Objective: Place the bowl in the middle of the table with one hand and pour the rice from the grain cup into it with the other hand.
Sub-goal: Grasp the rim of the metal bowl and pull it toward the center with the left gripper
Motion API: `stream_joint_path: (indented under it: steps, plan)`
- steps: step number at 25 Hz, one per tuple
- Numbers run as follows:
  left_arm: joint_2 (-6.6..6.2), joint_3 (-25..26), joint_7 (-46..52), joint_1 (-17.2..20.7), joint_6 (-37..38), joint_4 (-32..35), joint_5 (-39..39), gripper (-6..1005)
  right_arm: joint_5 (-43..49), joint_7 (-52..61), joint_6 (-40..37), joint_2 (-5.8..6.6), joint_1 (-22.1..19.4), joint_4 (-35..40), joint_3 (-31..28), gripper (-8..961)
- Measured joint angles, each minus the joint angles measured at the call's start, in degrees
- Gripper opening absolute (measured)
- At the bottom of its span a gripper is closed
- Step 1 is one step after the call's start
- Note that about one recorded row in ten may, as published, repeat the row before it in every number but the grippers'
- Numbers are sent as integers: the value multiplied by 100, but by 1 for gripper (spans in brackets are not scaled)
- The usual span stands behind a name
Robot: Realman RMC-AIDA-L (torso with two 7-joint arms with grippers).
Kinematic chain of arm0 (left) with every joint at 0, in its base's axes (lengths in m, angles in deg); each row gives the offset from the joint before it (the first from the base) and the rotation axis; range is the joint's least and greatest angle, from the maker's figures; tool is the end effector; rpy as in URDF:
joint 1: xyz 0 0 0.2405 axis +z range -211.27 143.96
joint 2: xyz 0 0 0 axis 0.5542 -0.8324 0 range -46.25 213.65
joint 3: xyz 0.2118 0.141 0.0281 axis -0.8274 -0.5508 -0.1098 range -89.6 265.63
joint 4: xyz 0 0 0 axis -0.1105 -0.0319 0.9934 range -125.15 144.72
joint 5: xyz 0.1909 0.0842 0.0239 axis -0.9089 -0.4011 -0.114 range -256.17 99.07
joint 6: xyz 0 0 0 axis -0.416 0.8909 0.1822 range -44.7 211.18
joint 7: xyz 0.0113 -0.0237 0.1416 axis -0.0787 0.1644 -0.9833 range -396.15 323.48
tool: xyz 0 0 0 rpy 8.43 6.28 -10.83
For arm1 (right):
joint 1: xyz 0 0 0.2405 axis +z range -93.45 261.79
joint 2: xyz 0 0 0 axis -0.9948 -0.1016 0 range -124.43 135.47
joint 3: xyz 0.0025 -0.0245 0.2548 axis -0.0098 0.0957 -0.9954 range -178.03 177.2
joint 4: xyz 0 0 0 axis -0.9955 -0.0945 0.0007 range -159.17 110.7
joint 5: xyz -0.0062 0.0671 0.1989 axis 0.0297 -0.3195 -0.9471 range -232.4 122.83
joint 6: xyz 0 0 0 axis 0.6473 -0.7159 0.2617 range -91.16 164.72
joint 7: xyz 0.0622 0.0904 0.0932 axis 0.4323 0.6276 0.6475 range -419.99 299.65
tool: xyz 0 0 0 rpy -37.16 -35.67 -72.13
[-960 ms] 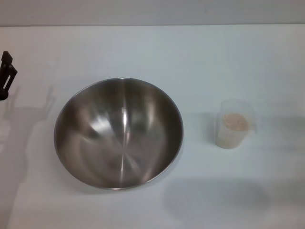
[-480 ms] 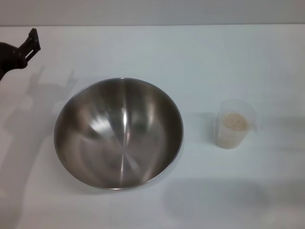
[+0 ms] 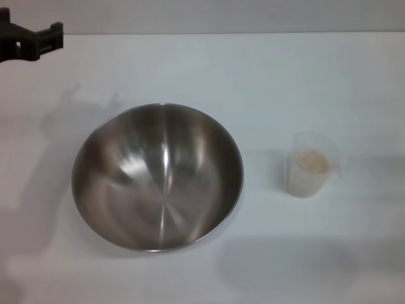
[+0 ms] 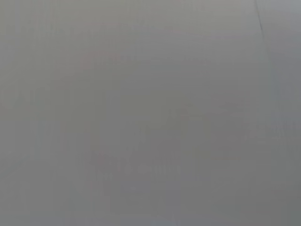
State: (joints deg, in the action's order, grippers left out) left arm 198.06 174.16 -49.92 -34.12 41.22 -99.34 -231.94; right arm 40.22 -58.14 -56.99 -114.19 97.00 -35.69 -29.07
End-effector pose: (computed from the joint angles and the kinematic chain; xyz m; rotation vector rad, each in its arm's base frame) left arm -0.1833 0.3256 0.0848 -1.9324 -0.7080 -0.2424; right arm 0.3588 0.2362 0.0374 -1.1216 0.4025 0.7452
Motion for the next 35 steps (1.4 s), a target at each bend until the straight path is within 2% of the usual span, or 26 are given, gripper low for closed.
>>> stream_joint_path:
  steps: [3,4,5,9,13,15,23,24,35]
  plan:
    - [302,708,-499,-384,-1285,-149,385,865,0,0,1,0,0,9,0,840]
    - [373,1192,-854,-654,-1988,-64,895,865,0,0,1,3,4,7,0,840]
    - [373,1192,-854,-654,-1988,-64,895,865,0,0,1,3,4,7,0,840]
    - [354,1911,-1397,-912,-2721,230,1889,866,0,0,1,9,8,11,0,839]
    - [363,2305,-1683,-972,-3258,400,2223,866,0,0,0,9,9,0,0,839]
    - [368,2303,-1805,-938,-3491,433,2217,866,0,0,-1,10,9,0,0,839]
    - [379,2230,-1905,-804,-3580,460,2198,865,-1,0,-6,9,14,-3,0,839]
    - [385,2081,-1968,-715,-3576,531,2198,865,-1,0,-3,9,19,-3,0,839]
    - [400,1639,-2176,-706,-3312,970,2083,863,-2,0,0,0,9,4,0,840]
